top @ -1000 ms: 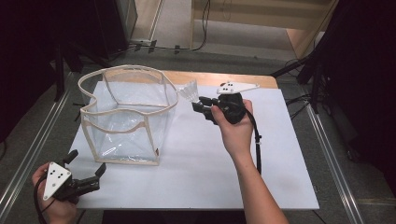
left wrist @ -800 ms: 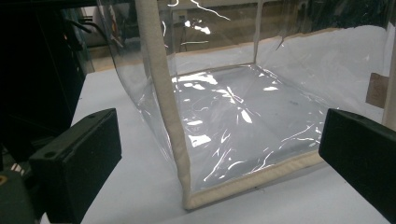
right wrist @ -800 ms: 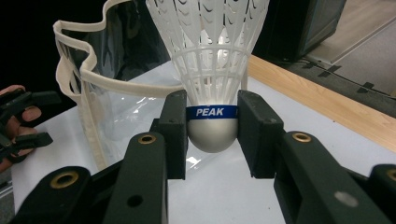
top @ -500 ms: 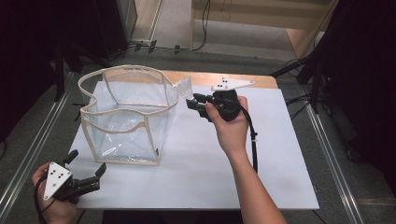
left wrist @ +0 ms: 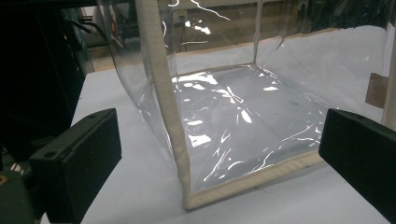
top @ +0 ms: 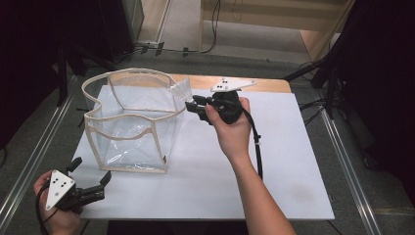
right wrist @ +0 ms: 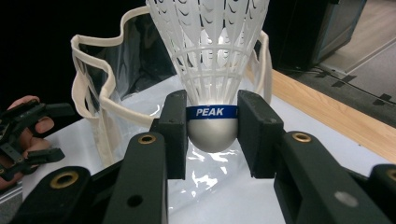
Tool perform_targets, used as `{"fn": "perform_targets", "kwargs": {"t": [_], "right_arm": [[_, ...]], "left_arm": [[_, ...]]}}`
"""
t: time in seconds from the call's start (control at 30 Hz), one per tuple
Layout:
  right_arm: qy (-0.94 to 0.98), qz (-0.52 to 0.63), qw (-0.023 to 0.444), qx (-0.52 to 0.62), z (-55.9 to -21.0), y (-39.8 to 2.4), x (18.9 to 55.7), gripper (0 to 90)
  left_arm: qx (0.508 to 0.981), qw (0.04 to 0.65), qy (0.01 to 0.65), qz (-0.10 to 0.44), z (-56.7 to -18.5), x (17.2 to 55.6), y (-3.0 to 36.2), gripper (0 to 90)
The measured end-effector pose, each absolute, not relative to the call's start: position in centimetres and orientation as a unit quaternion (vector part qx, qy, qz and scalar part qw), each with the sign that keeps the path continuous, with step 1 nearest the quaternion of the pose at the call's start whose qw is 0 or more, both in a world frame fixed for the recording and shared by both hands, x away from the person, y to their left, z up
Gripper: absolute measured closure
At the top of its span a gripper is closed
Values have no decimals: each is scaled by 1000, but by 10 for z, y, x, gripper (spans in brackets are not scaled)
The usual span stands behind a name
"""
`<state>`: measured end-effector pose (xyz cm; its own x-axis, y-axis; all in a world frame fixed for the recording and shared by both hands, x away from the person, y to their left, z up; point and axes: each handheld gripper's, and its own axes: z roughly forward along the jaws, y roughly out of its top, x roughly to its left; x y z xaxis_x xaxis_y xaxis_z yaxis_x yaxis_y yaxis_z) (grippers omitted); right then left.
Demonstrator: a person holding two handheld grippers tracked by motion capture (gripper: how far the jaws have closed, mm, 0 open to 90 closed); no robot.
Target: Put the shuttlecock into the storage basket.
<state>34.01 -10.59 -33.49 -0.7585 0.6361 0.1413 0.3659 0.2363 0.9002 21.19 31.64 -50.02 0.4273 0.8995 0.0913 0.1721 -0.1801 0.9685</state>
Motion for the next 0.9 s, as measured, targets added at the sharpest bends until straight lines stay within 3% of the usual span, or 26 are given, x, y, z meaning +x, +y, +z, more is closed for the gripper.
{"fn": "perform_targets", "kwargs": {"t": [0.67,0.8,0.87,0.9], "right_arm": [[785,524,122,308,-336,-73,349,618],[784,521,136,309,-338,-75,345,200],[785,518,139,311,-338,-78,342,89],[786,516,143,310,-338,-81,340,83]], "left_arm": [[678,504,395,360,-500,212,317,0],[678,505,395,360,-500,212,317,0],[678,505,395,360,-500,212,317,0],[678,505,395,360,-500,212,317,0]]}}
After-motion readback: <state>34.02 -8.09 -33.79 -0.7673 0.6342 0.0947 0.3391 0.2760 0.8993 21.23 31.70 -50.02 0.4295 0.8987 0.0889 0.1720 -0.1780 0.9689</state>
